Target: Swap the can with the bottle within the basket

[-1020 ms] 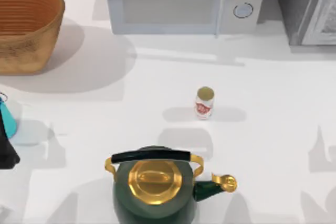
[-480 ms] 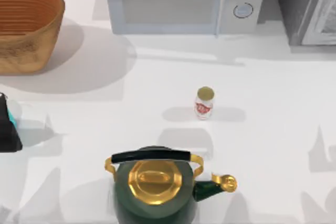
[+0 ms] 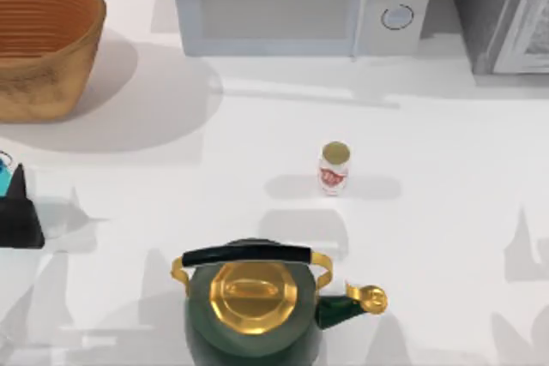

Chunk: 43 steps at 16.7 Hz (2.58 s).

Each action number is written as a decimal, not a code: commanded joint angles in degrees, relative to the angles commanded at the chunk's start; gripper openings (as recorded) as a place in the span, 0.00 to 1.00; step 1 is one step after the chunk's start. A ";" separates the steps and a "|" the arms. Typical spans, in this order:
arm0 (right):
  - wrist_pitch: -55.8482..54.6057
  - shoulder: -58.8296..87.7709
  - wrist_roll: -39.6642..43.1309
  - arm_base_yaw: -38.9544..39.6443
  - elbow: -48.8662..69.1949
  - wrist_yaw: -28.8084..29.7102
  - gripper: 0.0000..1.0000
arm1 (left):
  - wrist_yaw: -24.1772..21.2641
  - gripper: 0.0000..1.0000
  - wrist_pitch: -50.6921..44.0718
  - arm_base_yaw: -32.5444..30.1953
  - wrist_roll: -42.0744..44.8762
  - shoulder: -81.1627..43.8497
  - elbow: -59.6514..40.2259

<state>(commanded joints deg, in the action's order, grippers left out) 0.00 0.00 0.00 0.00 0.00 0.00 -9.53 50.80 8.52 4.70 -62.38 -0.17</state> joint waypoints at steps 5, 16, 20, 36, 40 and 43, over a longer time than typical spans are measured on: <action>0.00 0.00 0.00 0.00 0.00 0.00 1.00 | -2.72 1.00 13.57 2.19 0.48 -17.52 0.19; 0.00 0.00 0.00 0.00 0.00 0.00 1.00 | -5.96 1.00 31.83 5.75 0.98 -38.60 -0.20; 0.00 0.00 0.00 0.00 0.00 0.00 1.00 | -5.57 1.00 31.85 5.28 0.86 -39.46 -1.02; 0.00 0.00 0.00 0.00 0.00 0.00 1.00 | -2.05 0.70 32.51 1.43 -0.37 -51.64 -12.91; 0.00 0.00 0.00 0.00 0.00 0.00 1.00 | -2.05 0.40 32.51 1.43 -0.37 -51.64 -12.91; 0.00 0.00 0.00 0.00 0.00 0.00 1.00 | -2.05 0.17 32.51 1.43 -0.37 -51.64 -12.91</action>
<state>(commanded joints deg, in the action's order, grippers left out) 0.00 0.00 0.00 0.00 0.00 0.00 -11.58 83.31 9.95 4.33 -114.02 -13.08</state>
